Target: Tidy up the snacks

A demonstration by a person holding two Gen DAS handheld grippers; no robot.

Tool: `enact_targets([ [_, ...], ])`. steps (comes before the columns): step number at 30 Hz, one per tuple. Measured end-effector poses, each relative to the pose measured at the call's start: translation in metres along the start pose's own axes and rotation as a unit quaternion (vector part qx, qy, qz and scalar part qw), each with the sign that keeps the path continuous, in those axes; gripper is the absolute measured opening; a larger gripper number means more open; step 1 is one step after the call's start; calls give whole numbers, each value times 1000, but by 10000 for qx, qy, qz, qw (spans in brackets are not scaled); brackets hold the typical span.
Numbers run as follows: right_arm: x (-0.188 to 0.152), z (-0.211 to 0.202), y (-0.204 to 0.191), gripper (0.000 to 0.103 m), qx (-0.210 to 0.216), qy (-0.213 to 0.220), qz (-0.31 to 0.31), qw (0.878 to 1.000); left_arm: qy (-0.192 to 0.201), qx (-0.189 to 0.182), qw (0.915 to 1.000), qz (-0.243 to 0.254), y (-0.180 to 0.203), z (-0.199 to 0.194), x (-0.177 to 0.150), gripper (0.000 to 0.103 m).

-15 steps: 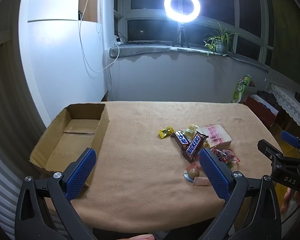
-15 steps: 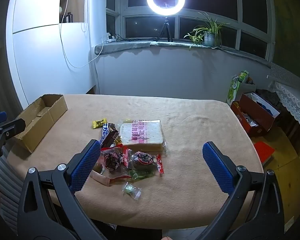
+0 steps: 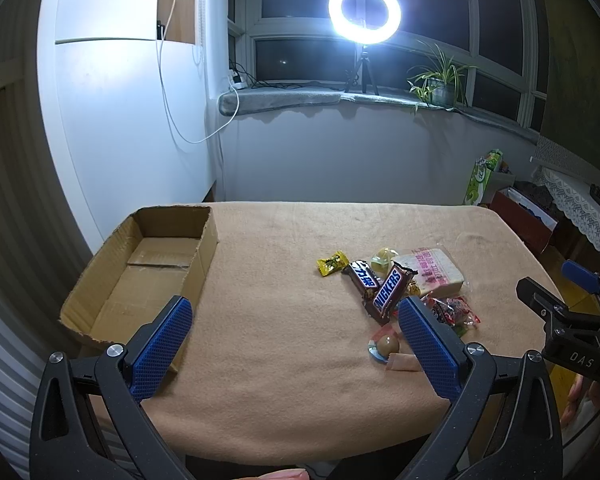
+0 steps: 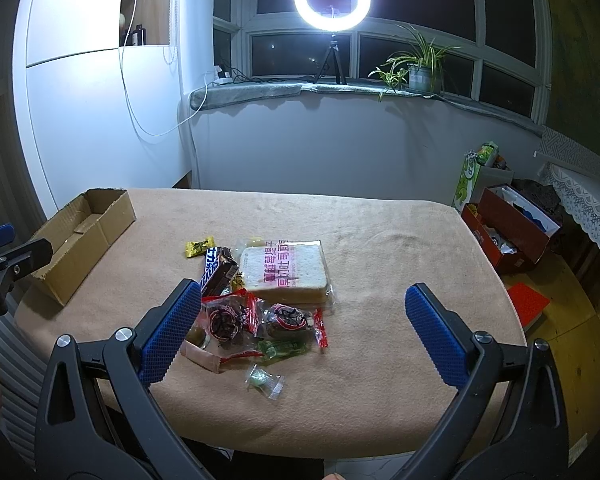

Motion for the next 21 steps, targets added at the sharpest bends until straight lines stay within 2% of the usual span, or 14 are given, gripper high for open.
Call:
enact_targets([
  [13, 1, -1, -2, 103, -3, 15, -4, 10000, -5, -2, 10000, 0, -1, 0, 0, 103],
  [18, -7, 7, 13, 103, 1, 12, -1, 10000, -7, 2, 10000, -7, -1, -1, 0, 103],
  [19, 1, 0, -3, 103, -3, 3, -4, 10000, -3, 3, 10000, -6, -2, -1, 0, 103],
  [21, 2, -2, -5, 103, -2, 11, -3, 10000, -7, 5, 10000, -5, -2, -1, 0, 103],
])
Point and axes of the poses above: each gripper's, at about its wrist camera, not at the fingertips, and z roughly the way its jaws point, y to its right, x to its top, the point moved 6 cm from there along z, roughly the way its jaws point, and after that the axes turned 4 degrees about y, right-handed, at the moved point
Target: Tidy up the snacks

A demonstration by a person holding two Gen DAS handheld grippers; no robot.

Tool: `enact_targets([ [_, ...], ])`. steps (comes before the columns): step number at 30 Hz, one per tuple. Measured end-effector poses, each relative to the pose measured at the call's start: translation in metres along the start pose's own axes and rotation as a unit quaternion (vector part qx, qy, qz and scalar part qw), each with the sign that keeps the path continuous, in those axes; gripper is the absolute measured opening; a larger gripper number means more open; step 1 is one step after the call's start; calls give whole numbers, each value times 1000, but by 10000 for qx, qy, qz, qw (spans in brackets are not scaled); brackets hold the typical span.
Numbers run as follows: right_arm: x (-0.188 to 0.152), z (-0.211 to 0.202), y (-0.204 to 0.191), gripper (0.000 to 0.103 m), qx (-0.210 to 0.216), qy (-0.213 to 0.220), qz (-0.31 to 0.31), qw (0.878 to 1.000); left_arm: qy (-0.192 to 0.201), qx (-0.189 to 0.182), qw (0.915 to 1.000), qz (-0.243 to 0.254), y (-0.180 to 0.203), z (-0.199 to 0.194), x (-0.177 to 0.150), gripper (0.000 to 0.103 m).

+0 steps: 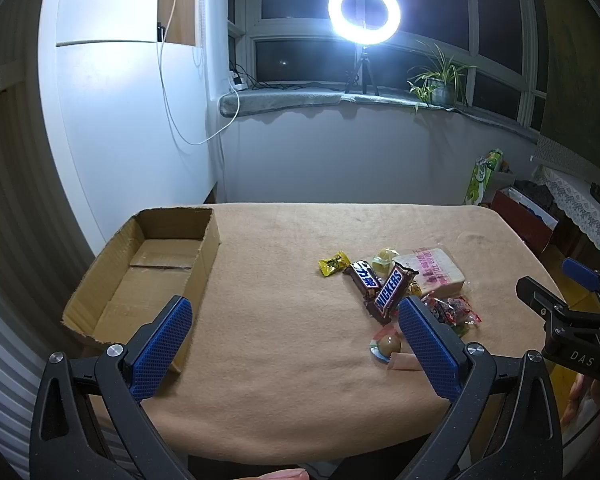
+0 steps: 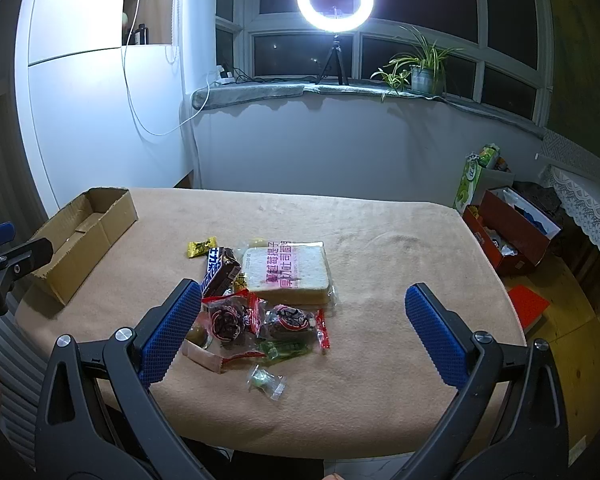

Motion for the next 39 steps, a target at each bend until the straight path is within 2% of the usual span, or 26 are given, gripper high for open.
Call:
enact_targets([
  [10, -2, 2, 0, 103, 6, -14, 12, 10000, -13, -9, 10000, 15, -1, 0, 0, 103],
  [15, -10, 5, 3, 103, -13, -169, 9, 9999, -108, -13, 9999, 32, 2, 8, -4, 103],
  [24, -66, 23, 16, 103, 19, -461, -19, 9989, -539, -47, 9984, 133, 14, 43, -43, 103],
  [27, -88, 32, 11, 103, 210, -718, -52, 9972, -707, -390, 9963, 310, 21, 60, -68, 103],
  [31, -111, 54, -3, 103, 491, -1080, -111, 9929, -839, -1358, 9866, 324, 27, 78, -95, 103],
  [33, -117, 63, -9, 103, 581, -1077, -151, 9924, -811, -1496, 9850, 303, 29, 86, -97, 103],
  [35, -123, 71, -10, 103, 650, -1106, -252, 9914, -716, -1564, 9839, 484, 36, 91, -94, 103],
  [39, -128, 72, -4, 86, 811, -973, -522, 9906, -675, -1849, 9768, 849, 55, 103, -97, 101],
])
Point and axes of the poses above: each gripper's, at about its wrist camera, not at the fingertips, and z roughly the way its jaws point, y to its right, x to its top, the point moved 6 cm from there along z, roughly the way its jaws point, and after that the axes turned 4 degrees about y, right-handed, at the moved point
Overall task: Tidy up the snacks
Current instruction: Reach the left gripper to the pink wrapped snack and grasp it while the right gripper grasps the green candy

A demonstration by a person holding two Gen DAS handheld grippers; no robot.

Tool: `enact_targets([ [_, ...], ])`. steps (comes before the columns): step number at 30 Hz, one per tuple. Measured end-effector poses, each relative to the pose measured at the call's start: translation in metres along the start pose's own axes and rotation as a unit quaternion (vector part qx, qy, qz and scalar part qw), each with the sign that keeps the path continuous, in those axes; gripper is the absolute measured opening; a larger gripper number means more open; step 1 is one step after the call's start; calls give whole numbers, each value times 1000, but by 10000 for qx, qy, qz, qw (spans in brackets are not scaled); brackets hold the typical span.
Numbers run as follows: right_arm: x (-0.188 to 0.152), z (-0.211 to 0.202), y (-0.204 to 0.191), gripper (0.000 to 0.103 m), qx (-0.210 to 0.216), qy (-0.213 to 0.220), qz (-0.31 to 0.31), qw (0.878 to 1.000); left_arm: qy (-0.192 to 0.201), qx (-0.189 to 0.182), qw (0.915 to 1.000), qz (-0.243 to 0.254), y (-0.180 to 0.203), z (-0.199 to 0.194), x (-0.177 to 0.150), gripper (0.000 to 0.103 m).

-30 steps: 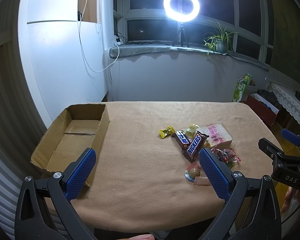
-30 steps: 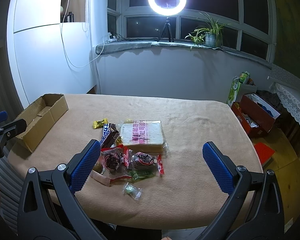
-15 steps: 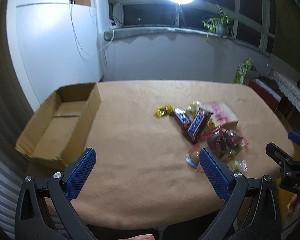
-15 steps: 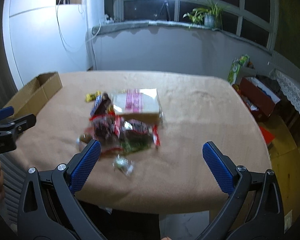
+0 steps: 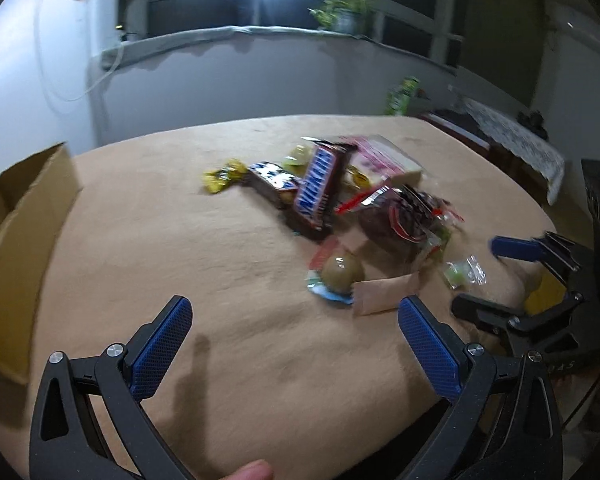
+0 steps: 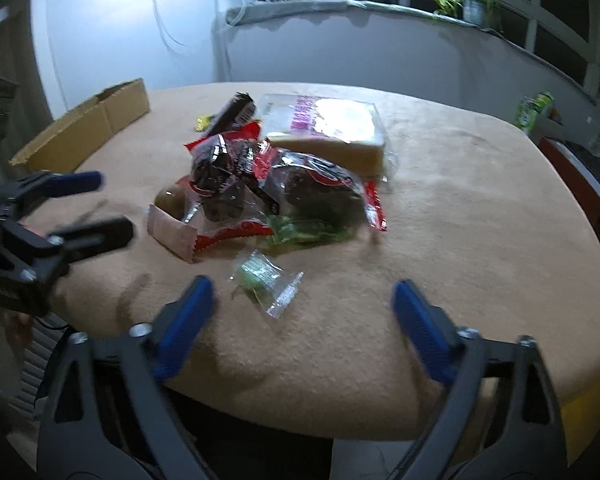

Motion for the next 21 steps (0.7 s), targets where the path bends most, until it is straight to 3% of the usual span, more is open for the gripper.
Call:
enact_targets([
  [1, 0, 1, 1, 84, -13, 46, -133, 9999, -28, -82, 10000, 30, 2, 3, 0, 101],
  [3, 1, 1, -4, 77, 80, 121, -288, 9995, -99, -202, 9997, 51, 6, 6, -2, 87],
  [10, 1, 2, -9, 57, 292, 243, -461, 9982, -197, -322, 9993, 16, 24, 6, -6, 72],
  [14, 1, -1, -11, 37, 361, 294, -457, 9979, -194, -345, 9992, -82, 28, 9, -6, 60],
  [21, 0, -6, -8, 34, 426, 356, -337, 9979, -250, -387, 9988, -134, 35, 10, -5, 37],
])
Point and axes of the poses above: each gripper's, at about its wrist camera, not at the fingertips, and z roughly the way its jaws point, y to its right, x to its top, the point moved 6 cm from there along z, roughly the way its jaws point, and after that the axes turned 4 degrees about y, right-handed, at the moved point
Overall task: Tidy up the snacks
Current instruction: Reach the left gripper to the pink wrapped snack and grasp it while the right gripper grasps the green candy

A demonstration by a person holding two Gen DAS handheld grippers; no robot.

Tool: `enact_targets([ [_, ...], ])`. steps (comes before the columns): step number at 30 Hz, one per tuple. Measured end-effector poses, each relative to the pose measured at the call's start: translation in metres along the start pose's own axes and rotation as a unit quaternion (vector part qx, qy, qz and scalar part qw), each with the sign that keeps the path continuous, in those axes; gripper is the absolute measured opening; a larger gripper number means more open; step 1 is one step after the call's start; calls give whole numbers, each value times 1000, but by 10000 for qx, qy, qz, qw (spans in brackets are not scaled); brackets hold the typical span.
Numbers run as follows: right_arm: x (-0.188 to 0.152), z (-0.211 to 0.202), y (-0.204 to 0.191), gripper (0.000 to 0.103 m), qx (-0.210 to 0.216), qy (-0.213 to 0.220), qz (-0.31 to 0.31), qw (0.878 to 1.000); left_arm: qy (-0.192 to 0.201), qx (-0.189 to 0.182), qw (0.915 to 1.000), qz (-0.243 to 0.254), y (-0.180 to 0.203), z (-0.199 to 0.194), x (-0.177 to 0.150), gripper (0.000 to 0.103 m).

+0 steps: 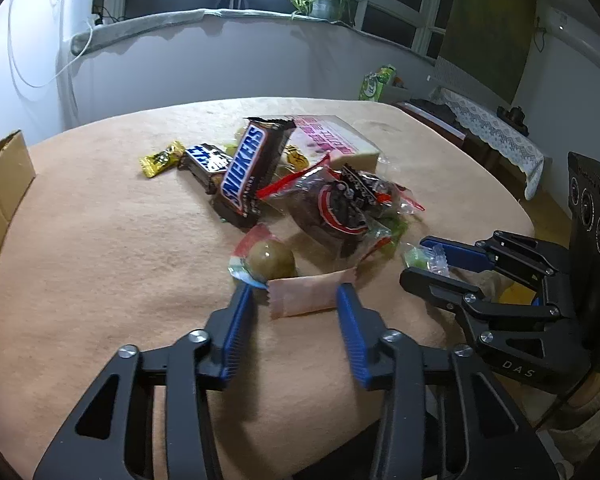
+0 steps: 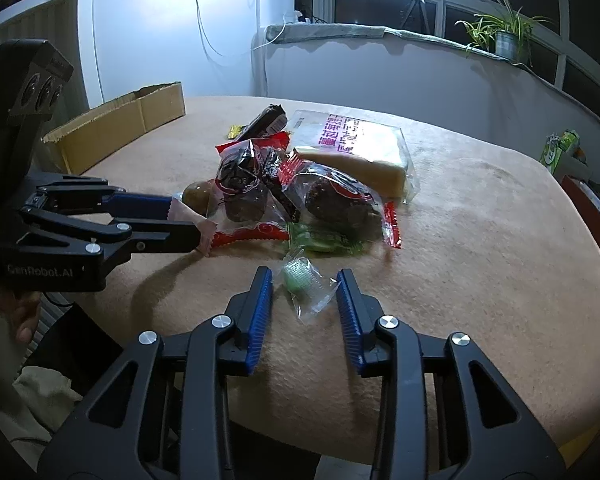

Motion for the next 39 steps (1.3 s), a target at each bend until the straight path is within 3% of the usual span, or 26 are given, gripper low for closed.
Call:
enact_targets([
  [4, 0, -1, 2, 32, -1, 68, 59, 10000, -25, -1, 9999, 116, 6, 1, -2, 25],
  [6, 1, -1, 2, 31, -4, 81, 59, 9999, -11, -47, 9999, 100, 6, 1, 0, 6],
  [7, 1, -1, 2, 30, -5, 87, 59, 9999, -3, -61, 10000, 70, 5, 0, 0, 5],
  [19, 12, -10, 7, 29, -56, 288, 128, 9995, 258, -288, 9992, 22, 4, -13, 9, 1],
  [27, 20, -17, 6, 29, -123, 433, 120, 9989, 533, -166, 9984, -82, -11, -32, 21, 1],
  [29, 19, -17, 6, 29, -131, 421, 143, 9989, 438, -49, 9990, 22, -13, -28, 18, 1],
  [31, 18, -17, 6, 29, -131, 398, 133, 9990, 395, 91, 9989, 226, -11, -25, 14, 6],
  [32, 17, -16, 6, 29, -132, 384, 130, 9991, 389, 126, 9985, 370, -7, -24, 11, 20],
  [33, 16, -16, 7, 29, -136, 377, 128, 9991, 404, 115, 9973, 603, 0, -23, 9, 45],
  [35, 15, -16, 7, 29, -141, 374, 150, 9991, 479, 13, 9938, 1004, 14, -20, 6, 73],
  [37, 15, -16, 8, 29, -148, 381, 154, 9990, 423, -17, 9914, 1235, 22, -12, 4, 75],
  [39, 14, -16, 9, 29, -158, 383, 169, 9990, 61, -75, 9946, 1035, 24, 3, 0, 72],
])
Point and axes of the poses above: each gripper's, at about its wrist camera, not at the fingertips, and z roughly the way its jaws point, y to its right, x to its top, the point moved 6 cm from there along z, roughly the way its jaws point, and after that the axes turned 4 degrees about y, right-handed, at the moved point
